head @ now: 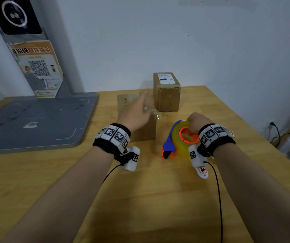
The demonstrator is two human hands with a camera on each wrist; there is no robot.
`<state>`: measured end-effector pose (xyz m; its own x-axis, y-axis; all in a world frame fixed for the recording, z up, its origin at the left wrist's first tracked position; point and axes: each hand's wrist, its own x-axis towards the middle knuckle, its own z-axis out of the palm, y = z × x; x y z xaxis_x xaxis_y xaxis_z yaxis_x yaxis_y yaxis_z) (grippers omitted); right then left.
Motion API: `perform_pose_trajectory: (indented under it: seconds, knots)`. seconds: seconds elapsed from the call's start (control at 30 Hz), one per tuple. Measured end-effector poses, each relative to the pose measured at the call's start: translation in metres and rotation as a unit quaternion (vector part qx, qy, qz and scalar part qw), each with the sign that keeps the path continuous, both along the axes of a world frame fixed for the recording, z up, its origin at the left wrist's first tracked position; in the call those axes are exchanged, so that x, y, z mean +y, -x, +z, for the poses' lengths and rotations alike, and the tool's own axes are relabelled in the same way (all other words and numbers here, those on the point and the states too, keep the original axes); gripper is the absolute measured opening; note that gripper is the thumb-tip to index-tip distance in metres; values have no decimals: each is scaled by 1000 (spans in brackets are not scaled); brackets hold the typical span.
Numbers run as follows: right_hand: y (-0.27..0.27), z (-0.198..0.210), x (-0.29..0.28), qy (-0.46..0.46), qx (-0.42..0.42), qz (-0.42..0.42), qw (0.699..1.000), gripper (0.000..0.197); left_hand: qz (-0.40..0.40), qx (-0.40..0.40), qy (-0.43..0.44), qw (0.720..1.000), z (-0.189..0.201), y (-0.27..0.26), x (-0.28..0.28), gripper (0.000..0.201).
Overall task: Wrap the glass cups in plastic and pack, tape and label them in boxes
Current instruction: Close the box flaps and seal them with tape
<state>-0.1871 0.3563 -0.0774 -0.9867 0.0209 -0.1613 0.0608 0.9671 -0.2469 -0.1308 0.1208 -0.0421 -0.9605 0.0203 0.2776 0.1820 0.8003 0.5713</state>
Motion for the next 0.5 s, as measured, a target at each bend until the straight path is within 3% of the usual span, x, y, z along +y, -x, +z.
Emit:
perform_pose_trajectory:
  seconds: [0.07,0.13,0.2,0.27,0.4,0.5]
  knots:
    - [1,2,-4,28,-2,9,1000,38,70,52,-117,989,-1,-8,-18,74]
    - [2,10,-11,69,19,13,997,46,126,77,-167,975,-3,-14,-35,70]
    - [-1,22,-25,135,88,28,987,47,157,28,-218,963,-7,-20,-45,76]
    - [-8,32,-49,259,134,50,955,56,163,-48,-280,945,-13,-24,-48,87]
    - [-20,28,-101,407,22,42,912,99,144,-111,-372,910,-25,-18,-41,103]
    - [-12,9,-125,414,4,1,910,108,154,-100,-404,896,-32,-6,-37,108]
